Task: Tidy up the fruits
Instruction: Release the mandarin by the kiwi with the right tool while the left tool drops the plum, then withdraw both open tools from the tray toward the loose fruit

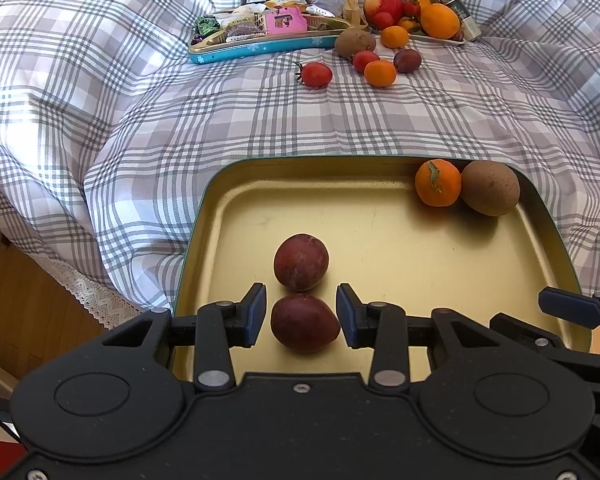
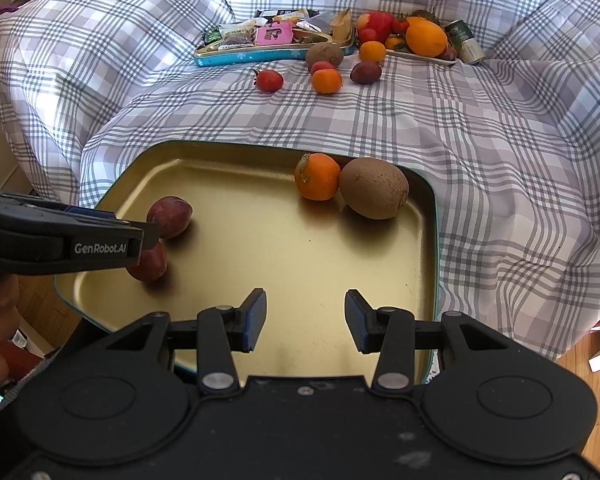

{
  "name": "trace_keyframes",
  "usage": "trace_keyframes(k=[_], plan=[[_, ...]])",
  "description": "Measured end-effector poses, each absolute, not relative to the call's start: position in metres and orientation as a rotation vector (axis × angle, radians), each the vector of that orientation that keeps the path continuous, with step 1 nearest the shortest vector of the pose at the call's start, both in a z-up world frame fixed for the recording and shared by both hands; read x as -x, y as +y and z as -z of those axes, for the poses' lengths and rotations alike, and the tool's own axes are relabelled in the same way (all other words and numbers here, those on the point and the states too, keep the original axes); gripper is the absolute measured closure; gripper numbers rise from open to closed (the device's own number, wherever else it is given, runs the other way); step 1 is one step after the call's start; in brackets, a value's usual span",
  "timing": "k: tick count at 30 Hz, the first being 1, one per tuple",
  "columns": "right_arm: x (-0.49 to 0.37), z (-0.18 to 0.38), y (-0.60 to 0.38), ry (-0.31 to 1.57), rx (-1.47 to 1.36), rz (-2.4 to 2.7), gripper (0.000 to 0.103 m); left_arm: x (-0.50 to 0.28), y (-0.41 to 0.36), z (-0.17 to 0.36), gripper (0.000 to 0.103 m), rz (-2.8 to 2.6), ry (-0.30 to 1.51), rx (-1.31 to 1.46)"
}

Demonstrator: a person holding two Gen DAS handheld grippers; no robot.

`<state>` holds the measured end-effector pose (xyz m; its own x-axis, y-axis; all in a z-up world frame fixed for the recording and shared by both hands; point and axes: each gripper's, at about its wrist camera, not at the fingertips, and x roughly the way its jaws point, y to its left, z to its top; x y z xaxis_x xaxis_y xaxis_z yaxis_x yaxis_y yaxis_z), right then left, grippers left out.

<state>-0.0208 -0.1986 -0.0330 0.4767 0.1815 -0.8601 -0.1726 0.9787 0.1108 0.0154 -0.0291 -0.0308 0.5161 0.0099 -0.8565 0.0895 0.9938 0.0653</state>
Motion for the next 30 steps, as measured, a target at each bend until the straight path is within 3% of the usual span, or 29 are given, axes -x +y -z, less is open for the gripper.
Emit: trace_keyframes(k=[30], plan=[[0.012, 0.045, -0.201, 1.104, -0.023, -0.196, 0.056, -0.021, -0.029, 0.046, 0.056, 0.047, 1.084, -0.093]])
